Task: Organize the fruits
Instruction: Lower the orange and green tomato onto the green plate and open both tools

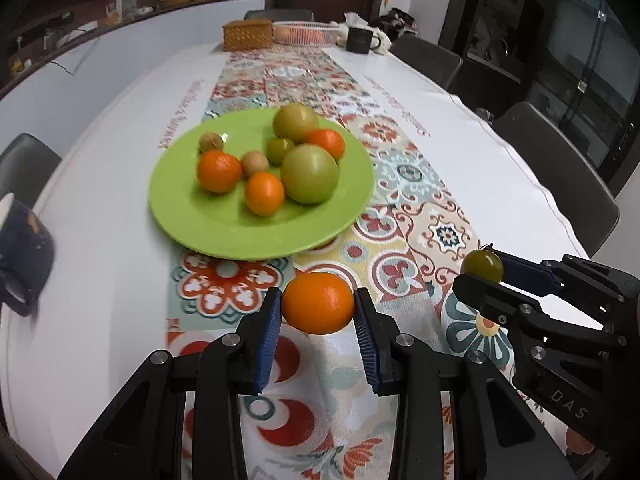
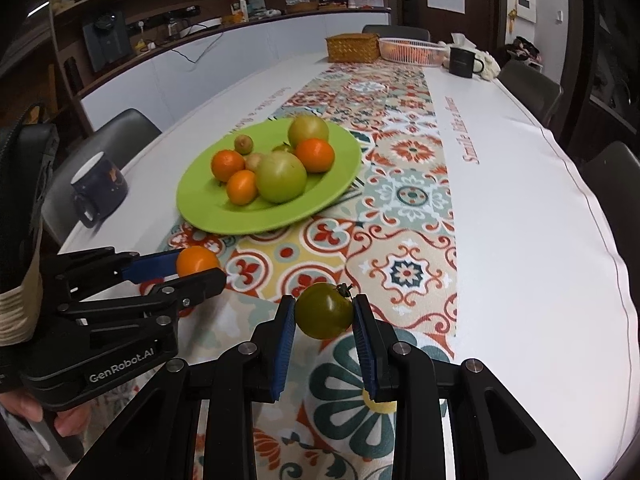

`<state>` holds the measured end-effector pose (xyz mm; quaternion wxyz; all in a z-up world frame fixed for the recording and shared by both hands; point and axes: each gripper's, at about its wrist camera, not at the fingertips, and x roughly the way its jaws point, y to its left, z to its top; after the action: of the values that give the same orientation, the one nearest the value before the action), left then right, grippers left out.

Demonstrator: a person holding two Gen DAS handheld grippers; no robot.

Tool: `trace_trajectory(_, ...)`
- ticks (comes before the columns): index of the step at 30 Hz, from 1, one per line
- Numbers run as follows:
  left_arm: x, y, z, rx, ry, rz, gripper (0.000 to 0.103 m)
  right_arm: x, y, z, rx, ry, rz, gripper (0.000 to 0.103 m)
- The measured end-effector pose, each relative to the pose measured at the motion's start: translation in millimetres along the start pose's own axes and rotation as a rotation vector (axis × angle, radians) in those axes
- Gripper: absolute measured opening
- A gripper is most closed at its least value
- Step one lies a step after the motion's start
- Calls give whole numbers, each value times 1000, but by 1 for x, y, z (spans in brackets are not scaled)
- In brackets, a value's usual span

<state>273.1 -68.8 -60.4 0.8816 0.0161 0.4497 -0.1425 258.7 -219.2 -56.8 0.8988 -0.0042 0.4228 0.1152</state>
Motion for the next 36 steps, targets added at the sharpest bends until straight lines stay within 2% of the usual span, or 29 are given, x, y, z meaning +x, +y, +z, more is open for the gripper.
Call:
trace_trajectory(20, -78, 18, 24, 8, -177, 49, 36, -53, 41, 44, -97, -157, 20, 30)
trace_trajectory(28, -90, 28, 44, -3, -224, 62, 36, -61, 52, 69, -129, -215, 18, 30)
trace_trajectory(36, -85, 37, 71, 10, -248, 85, 36, -46, 52, 98, -139, -229, 34, 30)
